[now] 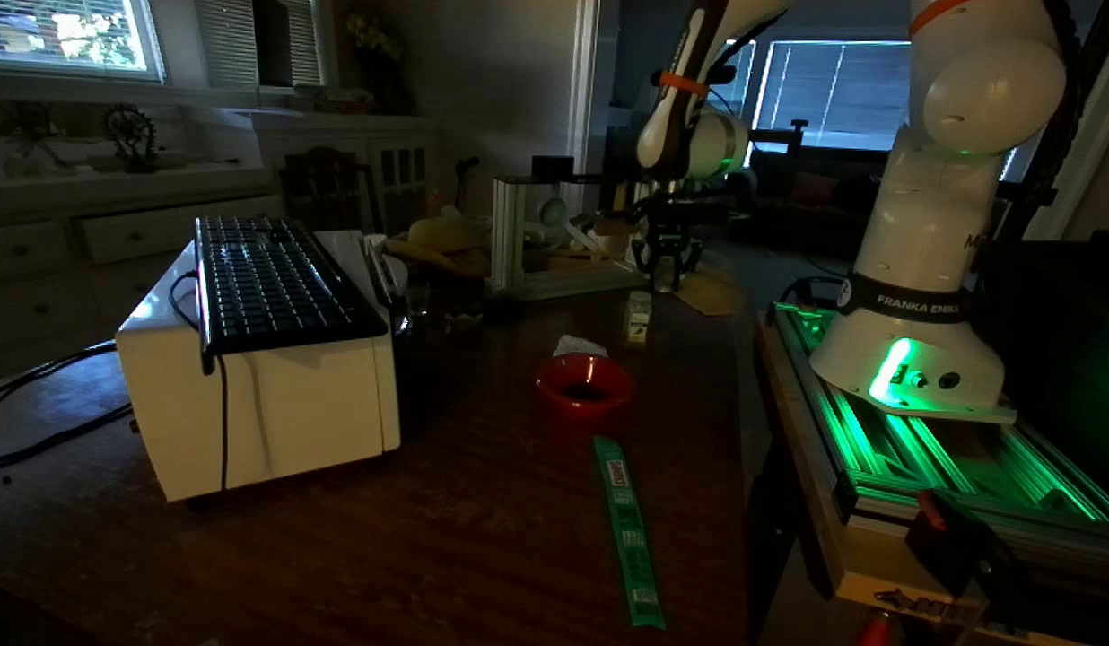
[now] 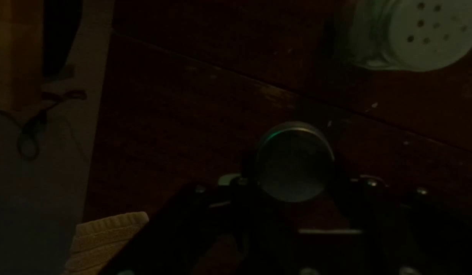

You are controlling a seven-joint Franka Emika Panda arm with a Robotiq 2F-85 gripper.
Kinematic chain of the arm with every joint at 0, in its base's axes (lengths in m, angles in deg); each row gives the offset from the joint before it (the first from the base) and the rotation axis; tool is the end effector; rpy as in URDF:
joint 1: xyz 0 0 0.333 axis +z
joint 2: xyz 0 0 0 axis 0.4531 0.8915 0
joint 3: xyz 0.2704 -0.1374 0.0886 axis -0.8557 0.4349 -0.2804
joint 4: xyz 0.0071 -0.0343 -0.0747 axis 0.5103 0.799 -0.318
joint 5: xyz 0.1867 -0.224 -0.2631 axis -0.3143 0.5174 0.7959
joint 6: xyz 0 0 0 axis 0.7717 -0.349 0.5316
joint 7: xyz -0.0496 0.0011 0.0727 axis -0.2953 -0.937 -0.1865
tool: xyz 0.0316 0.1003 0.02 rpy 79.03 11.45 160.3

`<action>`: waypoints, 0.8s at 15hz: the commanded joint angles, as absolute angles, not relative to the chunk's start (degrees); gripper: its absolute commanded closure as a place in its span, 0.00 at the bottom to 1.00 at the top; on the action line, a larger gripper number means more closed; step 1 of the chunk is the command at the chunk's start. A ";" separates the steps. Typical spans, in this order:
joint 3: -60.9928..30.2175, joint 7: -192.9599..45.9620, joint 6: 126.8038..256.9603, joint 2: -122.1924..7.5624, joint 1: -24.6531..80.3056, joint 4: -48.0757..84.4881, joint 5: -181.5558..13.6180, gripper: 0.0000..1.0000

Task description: Remove the lid from the glass jar.

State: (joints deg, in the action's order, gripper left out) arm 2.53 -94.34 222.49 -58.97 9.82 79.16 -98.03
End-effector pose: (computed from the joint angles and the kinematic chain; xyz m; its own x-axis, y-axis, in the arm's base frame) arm 0.2994 -0.2727 0.1560 0.2643 -0.9644 0.0030 -0.9631 -0.2638 0.0542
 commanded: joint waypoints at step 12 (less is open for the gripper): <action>-1.47 -98.66 219.33 -35.04 8.16 57.30 -110.93 0.59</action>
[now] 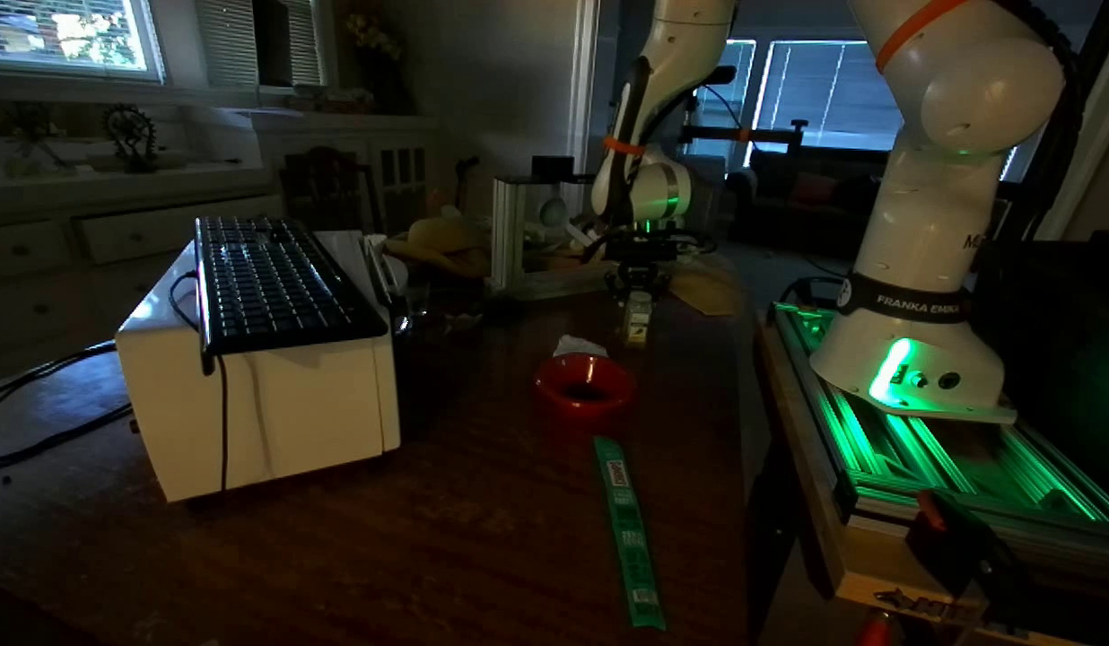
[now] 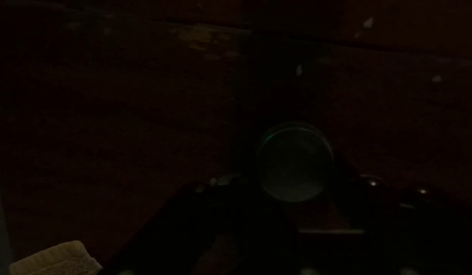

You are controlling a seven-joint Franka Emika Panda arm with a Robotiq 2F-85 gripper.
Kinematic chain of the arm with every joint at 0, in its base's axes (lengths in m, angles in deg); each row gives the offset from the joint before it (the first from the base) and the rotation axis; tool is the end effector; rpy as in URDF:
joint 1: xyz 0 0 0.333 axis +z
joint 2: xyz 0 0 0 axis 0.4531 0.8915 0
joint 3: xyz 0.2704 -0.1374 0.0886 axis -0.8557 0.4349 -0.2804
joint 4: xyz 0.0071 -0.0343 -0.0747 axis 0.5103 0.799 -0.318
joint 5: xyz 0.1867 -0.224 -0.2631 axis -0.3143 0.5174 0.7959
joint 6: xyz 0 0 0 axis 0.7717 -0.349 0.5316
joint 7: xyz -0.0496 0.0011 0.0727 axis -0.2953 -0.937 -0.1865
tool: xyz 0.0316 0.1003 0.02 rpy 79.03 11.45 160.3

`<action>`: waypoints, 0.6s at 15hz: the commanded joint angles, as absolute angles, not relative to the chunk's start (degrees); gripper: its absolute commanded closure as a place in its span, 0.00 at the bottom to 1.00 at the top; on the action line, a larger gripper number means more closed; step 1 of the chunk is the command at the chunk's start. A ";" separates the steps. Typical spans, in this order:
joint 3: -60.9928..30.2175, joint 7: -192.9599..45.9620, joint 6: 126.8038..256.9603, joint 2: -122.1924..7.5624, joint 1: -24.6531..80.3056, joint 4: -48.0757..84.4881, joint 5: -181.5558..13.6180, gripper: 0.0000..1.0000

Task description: Remove the lid from the glass jar.

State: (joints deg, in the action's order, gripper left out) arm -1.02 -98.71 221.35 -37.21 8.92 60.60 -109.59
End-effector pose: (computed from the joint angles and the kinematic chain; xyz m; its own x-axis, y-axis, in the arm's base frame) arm 0.3553 -0.3151 0.0729 0.0820 -0.9965 0.0142 -0.9902 -0.0799 0.1146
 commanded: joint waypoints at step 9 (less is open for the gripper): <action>0.80 -92.27 219.30 -45.08 11.54 65.60 -106.20 0.00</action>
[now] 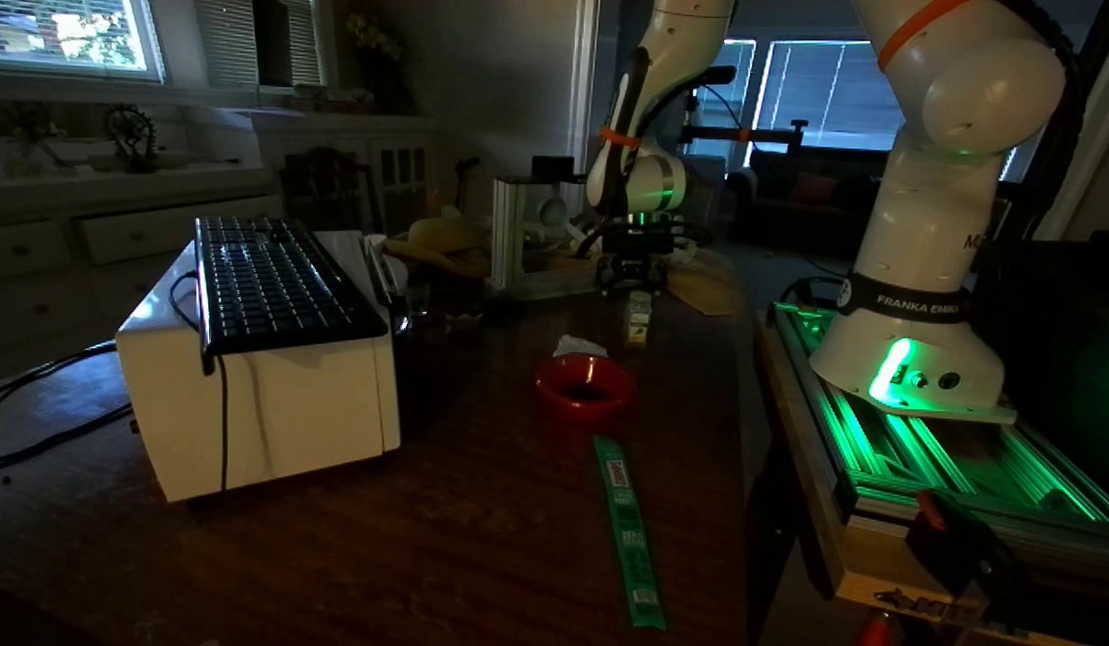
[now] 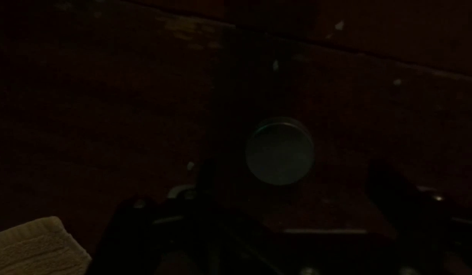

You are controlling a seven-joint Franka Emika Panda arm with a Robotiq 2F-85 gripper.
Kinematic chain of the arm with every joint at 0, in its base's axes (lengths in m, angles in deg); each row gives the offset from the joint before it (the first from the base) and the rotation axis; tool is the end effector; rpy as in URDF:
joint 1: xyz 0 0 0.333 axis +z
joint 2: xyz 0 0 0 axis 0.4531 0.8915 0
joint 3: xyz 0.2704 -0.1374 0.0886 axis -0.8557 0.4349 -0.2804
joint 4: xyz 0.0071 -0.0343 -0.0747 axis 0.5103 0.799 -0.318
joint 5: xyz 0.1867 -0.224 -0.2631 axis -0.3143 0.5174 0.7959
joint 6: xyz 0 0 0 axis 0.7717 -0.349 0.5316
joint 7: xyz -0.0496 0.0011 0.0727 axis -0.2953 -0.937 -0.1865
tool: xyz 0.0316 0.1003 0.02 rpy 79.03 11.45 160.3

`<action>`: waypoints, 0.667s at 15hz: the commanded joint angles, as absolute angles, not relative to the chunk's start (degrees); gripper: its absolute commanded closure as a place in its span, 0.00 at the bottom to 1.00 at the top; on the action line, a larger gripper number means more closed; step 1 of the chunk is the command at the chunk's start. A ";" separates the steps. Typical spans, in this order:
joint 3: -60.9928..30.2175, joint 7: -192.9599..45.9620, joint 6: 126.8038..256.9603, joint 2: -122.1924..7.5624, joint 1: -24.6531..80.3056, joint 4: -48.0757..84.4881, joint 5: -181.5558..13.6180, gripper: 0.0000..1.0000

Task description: Remove the lid from the glass jar.

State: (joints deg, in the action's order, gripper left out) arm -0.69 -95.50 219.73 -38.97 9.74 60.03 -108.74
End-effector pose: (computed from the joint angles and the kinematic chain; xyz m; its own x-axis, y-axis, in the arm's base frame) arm 0.3684 -0.3141 0.0869 0.1600 -0.9871 0.0061 -0.9824 -0.1586 0.0985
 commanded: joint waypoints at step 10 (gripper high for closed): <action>18.38 -92.74 218.09 -67.78 25.17 79.75 -82.52 0.00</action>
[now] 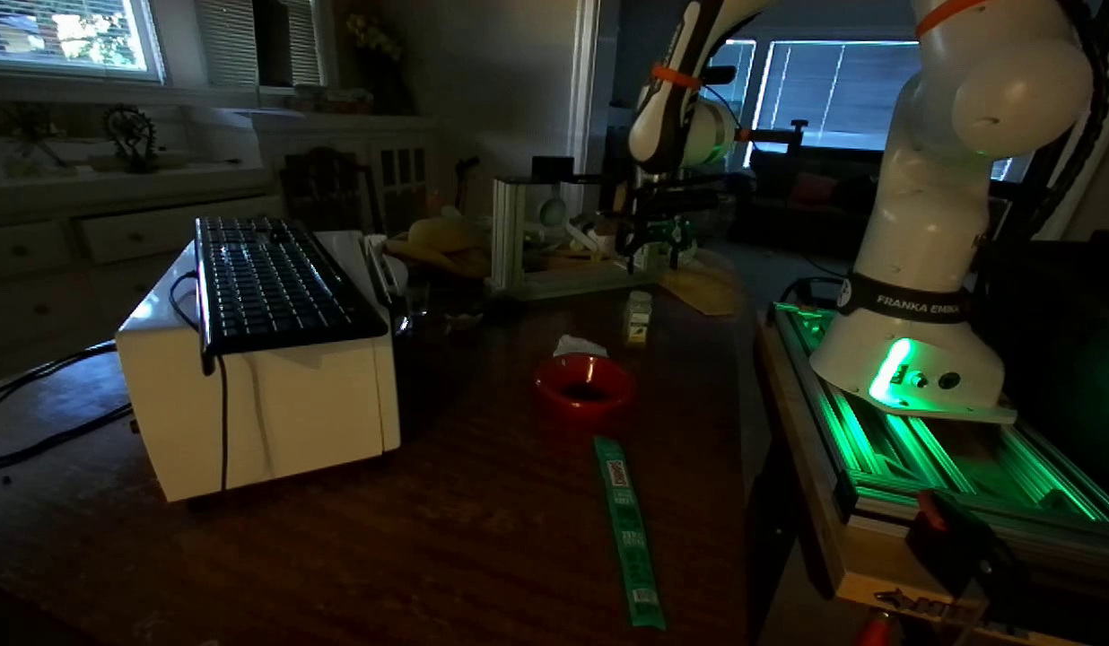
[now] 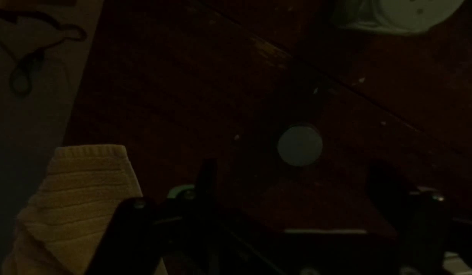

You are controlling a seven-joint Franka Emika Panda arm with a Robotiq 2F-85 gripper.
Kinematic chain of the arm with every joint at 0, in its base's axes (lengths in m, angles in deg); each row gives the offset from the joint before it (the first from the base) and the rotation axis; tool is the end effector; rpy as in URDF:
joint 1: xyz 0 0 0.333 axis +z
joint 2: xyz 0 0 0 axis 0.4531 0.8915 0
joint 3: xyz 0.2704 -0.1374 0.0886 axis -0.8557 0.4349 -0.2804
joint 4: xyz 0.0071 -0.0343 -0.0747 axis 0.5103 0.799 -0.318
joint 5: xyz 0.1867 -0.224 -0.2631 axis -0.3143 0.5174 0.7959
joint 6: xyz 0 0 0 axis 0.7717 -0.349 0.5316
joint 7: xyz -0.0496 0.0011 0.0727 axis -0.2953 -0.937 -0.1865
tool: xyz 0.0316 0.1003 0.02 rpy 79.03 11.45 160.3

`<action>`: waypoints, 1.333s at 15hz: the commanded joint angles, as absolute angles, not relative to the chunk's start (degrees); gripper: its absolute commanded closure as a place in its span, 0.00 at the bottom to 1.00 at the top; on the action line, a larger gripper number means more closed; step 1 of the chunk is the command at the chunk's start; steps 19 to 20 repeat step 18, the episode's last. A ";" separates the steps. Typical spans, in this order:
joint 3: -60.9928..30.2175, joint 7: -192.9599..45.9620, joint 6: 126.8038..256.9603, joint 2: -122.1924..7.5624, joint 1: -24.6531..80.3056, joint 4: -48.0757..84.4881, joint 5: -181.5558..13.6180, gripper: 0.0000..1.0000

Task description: Remove the lid from the glass jar.

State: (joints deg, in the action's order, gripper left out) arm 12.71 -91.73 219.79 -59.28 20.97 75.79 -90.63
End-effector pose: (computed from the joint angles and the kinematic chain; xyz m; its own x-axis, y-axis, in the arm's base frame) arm 0.3286 -0.2798 0.1782 0.4466 -0.8932 0.0525 -0.8923 -0.4403 0.0999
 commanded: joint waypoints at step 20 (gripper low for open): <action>8.60 -77.58 194.87 -95.69 22.27 83.09 -70.38 0.00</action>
